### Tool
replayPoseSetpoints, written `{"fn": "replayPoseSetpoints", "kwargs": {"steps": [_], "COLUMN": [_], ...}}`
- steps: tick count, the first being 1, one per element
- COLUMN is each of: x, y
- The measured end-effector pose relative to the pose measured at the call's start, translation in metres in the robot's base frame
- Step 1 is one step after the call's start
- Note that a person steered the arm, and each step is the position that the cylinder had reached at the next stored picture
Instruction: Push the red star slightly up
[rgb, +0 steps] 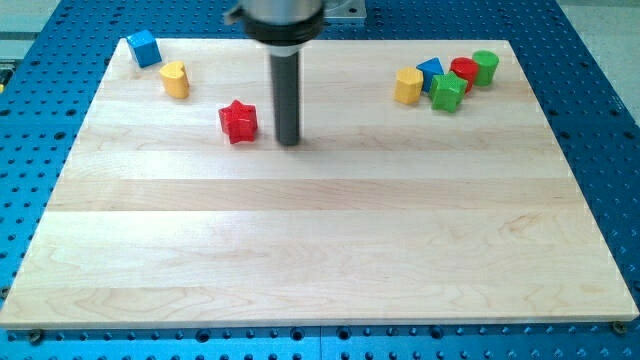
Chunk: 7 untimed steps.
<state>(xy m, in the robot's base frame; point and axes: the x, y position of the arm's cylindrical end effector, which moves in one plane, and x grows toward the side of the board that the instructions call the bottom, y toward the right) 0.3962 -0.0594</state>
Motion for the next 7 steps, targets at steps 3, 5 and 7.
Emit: {"fn": "replayPoseSetpoints", "kwargs": {"steps": [3, 5, 7], "x": [0.004, 0.015, -0.012], "y": [-0.023, -0.074, -0.032]}}
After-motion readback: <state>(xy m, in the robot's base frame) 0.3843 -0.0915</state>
